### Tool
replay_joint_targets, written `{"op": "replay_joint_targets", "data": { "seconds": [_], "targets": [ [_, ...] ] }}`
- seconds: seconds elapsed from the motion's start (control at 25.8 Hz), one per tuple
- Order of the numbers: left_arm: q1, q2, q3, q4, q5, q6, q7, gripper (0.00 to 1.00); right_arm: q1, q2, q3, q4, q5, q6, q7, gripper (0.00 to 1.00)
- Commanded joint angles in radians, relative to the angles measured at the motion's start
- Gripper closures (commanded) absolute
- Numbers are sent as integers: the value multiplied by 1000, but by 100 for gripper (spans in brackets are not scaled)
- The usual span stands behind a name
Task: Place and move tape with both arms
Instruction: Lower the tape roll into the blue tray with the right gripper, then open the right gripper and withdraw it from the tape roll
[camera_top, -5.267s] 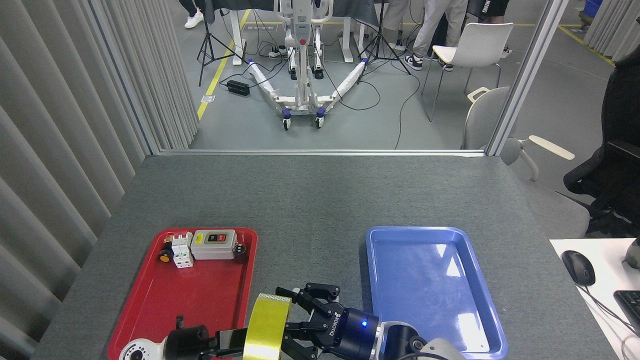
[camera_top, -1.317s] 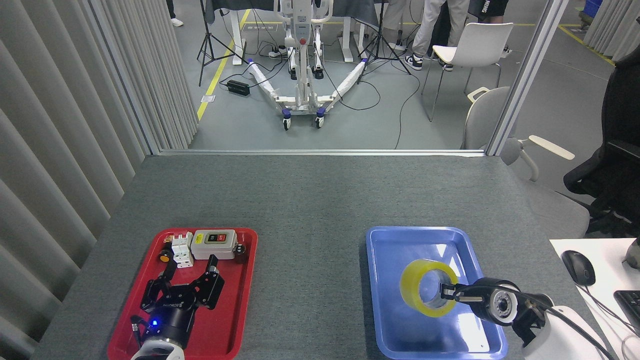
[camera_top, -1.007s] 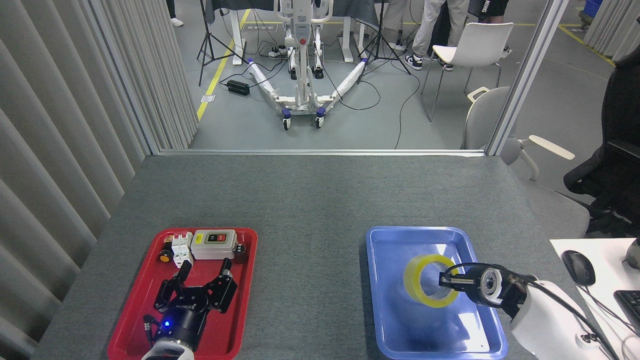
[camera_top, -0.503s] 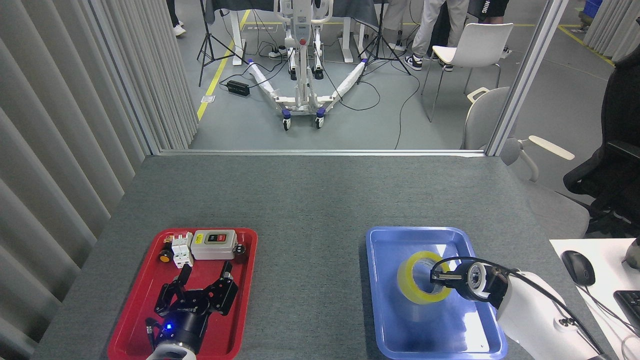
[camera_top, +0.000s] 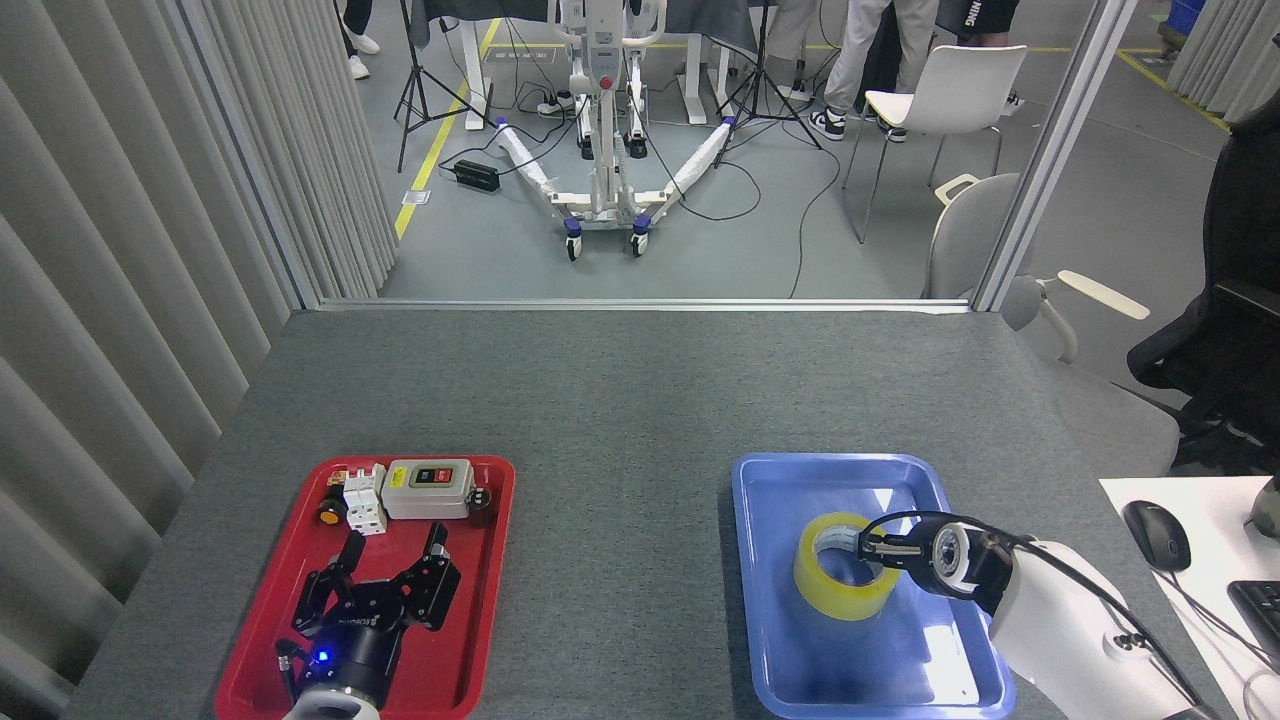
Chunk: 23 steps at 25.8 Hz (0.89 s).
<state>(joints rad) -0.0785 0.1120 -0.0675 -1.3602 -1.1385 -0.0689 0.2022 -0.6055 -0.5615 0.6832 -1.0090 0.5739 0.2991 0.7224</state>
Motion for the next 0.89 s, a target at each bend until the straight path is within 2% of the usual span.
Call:
{"op": "replay_joint_targets", "data": {
  "seconds": [0.0, 0.04, 0.12, 0.19, 0.23, 0.35, 0.43, 0.54, 0.62, 0.74, 0.85],
  "targets": [
    [-1, 2, 2, 1, 2, 0, 2, 1, 6, 0, -8, -14, 4, 0, -31, 38],
    [0, 2, 2, 1, -1, 0, 2, 1, 9, 2, -11, -16, 6, -2, -46, 34],
    [0, 3, 2, 1, -6, -2, 3, 1, 12, 3, -17, -36, 20, -2, -83, 20],
    [0, 26, 2, 1, -27, 0, 3, 1, 30, 2, -45, -69, 72, -2, -135, 5],
    [-1, 31, 2, 1, -52, 3, 3, 1, 59, 2, -77, -85, 113, -2, -167, 2],
    [-3, 25, -2, 4, -184, 64, 23, 1, 164, 6, -223, -138, 265, -38, -293, 1],
    [-1, 23, -9, 4, -244, 123, 34, 1, 222, 31, -304, -172, 354, -106, -391, 1],
    [-1, 23, -11, 4, -247, 133, 34, 1, 320, 74, -442, -224, 466, -219, -578, 1],
    [-3, 23, -11, 4, -245, 132, 36, 1, 372, 100, -501, -256, 508, -270, -693, 1],
    [-3, 23, -9, 4, -244, 132, 34, 0, 431, 147, -539, -313, 592, -276, -778, 1],
    [-1, 23, -9, 4, -244, 132, 36, 0, 524, 193, -611, -396, 696, -278, -871, 0]
  ]
}}
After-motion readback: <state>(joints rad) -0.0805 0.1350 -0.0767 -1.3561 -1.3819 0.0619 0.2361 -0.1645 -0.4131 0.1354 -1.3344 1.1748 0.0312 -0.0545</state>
